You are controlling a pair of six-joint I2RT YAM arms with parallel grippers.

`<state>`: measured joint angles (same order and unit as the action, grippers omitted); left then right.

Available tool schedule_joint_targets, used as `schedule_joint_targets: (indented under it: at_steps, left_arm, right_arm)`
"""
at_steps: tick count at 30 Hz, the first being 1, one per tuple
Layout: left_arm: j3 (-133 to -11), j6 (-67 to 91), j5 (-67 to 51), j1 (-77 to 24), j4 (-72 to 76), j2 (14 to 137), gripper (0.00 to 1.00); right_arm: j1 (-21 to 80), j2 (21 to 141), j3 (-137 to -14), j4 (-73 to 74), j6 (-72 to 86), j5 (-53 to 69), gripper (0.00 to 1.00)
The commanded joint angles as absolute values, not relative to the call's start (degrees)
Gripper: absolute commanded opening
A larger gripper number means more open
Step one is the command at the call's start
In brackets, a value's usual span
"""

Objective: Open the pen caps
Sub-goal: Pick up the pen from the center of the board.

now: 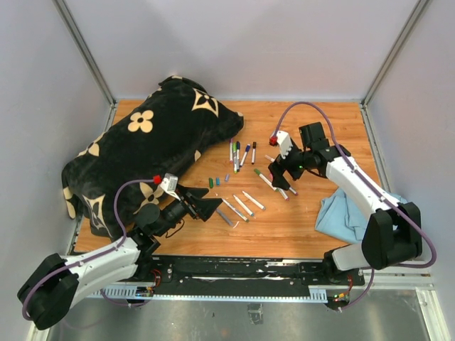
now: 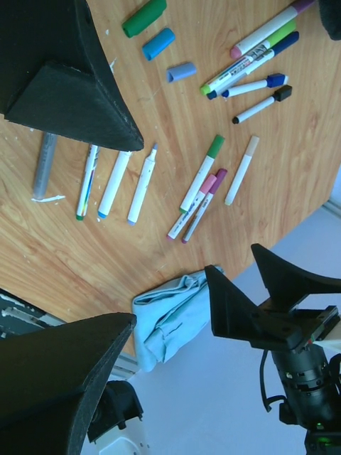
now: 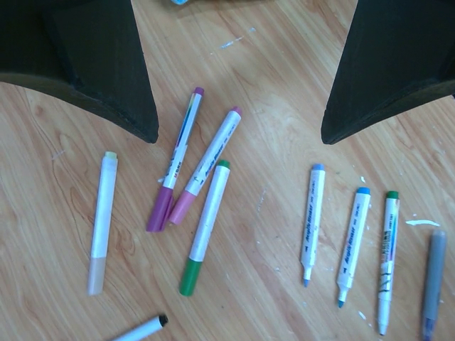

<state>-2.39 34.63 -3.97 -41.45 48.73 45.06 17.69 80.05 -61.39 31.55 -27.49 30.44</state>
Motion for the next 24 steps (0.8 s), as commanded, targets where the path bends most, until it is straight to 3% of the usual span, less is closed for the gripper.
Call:
schedule_joint_targets:
  at_steps: [1, 16, 24]
  left_arm:
    - [-1.7, 35.4, -4.0, -41.6, 52.9, 45.7, 0.99]
    - [-0.4, 36.3, -3.2, -41.6, 54.4, 46.4, 0.99]
    - [-0.4, 36.5, -2.9, -41.6, 54.8, 46.9, 0.99]
  right_arm:
    - [16.1, 80.5, -61.5, 32.7, -28.3, 25.7, 0.99]
    - [19.3, 84.3, -62.1, 33.3, -28.1, 21.0, 0.99]
    - [21.5, 87.5, -62.8, 32.9, -25.6, 17.9, 0.87]
